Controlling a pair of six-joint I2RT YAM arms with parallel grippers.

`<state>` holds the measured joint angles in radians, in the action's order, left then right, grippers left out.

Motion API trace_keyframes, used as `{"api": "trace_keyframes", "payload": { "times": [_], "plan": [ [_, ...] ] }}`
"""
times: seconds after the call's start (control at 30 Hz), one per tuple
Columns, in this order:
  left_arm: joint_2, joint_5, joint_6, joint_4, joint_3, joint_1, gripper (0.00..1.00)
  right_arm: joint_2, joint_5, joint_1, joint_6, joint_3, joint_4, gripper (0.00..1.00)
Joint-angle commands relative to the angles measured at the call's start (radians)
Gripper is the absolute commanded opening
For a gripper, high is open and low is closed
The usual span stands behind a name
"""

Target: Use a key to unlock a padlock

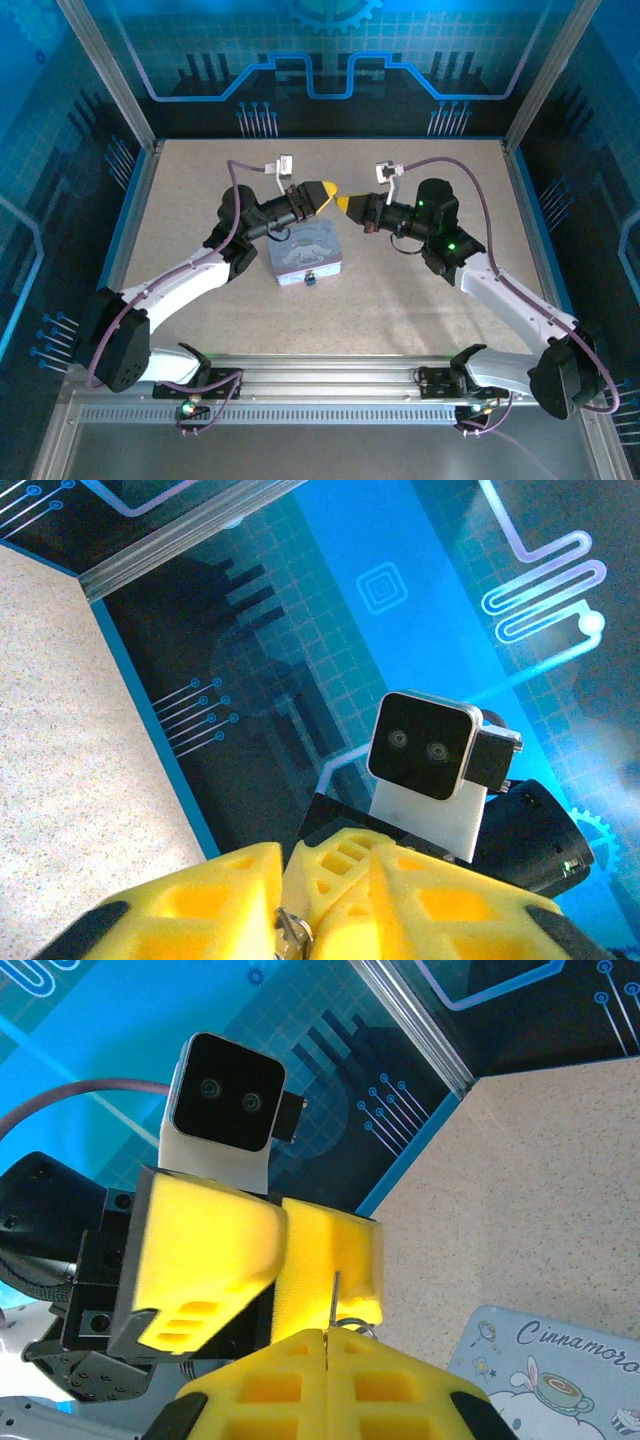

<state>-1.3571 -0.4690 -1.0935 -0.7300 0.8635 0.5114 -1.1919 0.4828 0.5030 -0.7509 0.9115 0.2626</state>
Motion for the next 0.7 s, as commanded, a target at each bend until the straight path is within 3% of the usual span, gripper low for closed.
{"api": "trace_keyframes", "payload": {
  "times": [0.0,0.27,0.47,0.67],
  "plan": [
    [0.002,-0.019,0.016,-0.020,0.033,0.005,0.24,-0.014,-0.006,0.015,0.000,0.040,0.012,0.00],
    [0.014,-0.019,0.053,0.018,0.044,0.006,0.01,-0.013,-0.007,0.015,0.010,0.052,-0.059,0.02],
    [0.068,0.007,0.184,0.185,0.071,0.007,0.00,0.060,-0.008,-0.021,0.048,0.029,-0.137,0.24],
    [0.099,0.006,0.233,0.250,0.089,0.007,0.00,0.085,0.030,-0.040,0.056,0.021,-0.120,0.35]
  ]
}}
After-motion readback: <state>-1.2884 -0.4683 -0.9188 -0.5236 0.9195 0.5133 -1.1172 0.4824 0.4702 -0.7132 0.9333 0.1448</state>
